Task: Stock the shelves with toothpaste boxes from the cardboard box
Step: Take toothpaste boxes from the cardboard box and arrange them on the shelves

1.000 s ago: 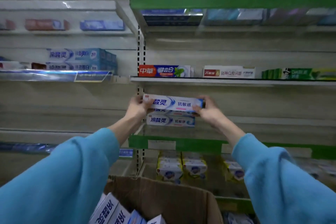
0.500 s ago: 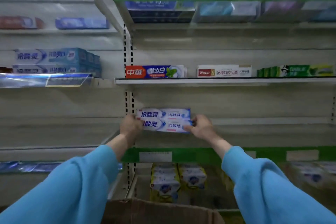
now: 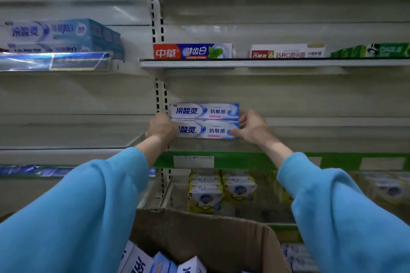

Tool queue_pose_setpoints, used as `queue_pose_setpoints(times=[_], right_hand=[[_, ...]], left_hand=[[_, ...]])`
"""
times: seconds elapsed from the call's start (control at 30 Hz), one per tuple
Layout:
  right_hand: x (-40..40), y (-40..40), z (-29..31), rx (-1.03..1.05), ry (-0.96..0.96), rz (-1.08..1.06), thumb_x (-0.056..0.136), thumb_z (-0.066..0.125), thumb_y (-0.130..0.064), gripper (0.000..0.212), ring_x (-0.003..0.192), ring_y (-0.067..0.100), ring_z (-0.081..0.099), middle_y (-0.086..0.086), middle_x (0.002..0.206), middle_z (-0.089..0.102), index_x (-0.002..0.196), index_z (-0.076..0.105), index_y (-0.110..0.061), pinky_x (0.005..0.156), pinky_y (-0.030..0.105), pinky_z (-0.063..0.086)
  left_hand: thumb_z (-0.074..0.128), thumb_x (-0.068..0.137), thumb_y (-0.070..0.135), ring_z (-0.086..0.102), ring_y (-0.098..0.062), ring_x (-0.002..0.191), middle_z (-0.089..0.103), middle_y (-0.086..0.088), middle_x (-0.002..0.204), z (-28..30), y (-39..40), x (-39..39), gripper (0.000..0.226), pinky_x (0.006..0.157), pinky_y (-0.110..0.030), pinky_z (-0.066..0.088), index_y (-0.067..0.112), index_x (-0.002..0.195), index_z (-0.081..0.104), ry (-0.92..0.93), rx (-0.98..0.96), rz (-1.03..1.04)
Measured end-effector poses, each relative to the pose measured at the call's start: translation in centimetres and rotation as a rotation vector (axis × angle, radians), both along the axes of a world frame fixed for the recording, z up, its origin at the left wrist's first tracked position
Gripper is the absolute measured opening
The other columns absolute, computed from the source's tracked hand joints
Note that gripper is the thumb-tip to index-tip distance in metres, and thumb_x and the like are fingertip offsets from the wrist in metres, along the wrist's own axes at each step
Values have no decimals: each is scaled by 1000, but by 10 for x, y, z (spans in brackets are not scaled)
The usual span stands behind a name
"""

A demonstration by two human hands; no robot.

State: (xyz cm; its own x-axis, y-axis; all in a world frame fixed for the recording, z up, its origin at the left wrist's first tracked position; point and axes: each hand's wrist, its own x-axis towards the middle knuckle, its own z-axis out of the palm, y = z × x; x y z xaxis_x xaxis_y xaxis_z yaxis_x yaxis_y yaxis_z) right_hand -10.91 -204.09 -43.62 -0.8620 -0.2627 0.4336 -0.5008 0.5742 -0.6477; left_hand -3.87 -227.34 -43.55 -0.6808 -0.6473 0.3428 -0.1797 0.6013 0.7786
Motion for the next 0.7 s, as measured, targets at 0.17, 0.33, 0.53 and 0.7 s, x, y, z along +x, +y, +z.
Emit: queue_pose_setpoints(times=[0.17, 0.33, 0.53, 0.7], right_hand=[[6, 3, 0, -4, 9, 14, 79, 82, -27, 45, 92, 20, 52, 5, 106, 55, 104, 48, -12, 74, 28, 37], [23, 3, 12, -101, 163, -32, 86, 74, -38, 38, 87, 30, 58, 8, 89, 57, 98, 61, -5, 70, 30, 36], [82, -27, 23, -28, 321, 195, 93, 65, -36, 28, 74, 27, 53, 10, 82, 61, 87, 59, -9, 61, 34, 39], [156, -68, 4, 52, 411, 536, 93, 65, -37, 28, 69, 11, 55, -3, 76, 60, 86, 62, -10, 62, 29, 44]], left_hand=[[57, 99, 11, 62, -29, 87, 67, -14, 99, 10, 16, 29, 18, 80, -41, 56, 12, 83, 51, 23, -215, 58], [59, 90, 20, 64, -38, 107, 70, -15, 112, 12, 18, 105, 28, 86, -40, 52, 16, 116, 68, 36, -399, 71], [60, 86, 24, 68, -27, 103, 76, -3, 105, 0, -15, 198, 21, 91, -39, 55, 20, 101, 74, -8, -436, 68], [69, 92, 30, 68, -23, 102, 72, -4, 111, -27, -35, 238, 29, 92, -37, 55, 11, 114, 70, -325, -348, -28]])
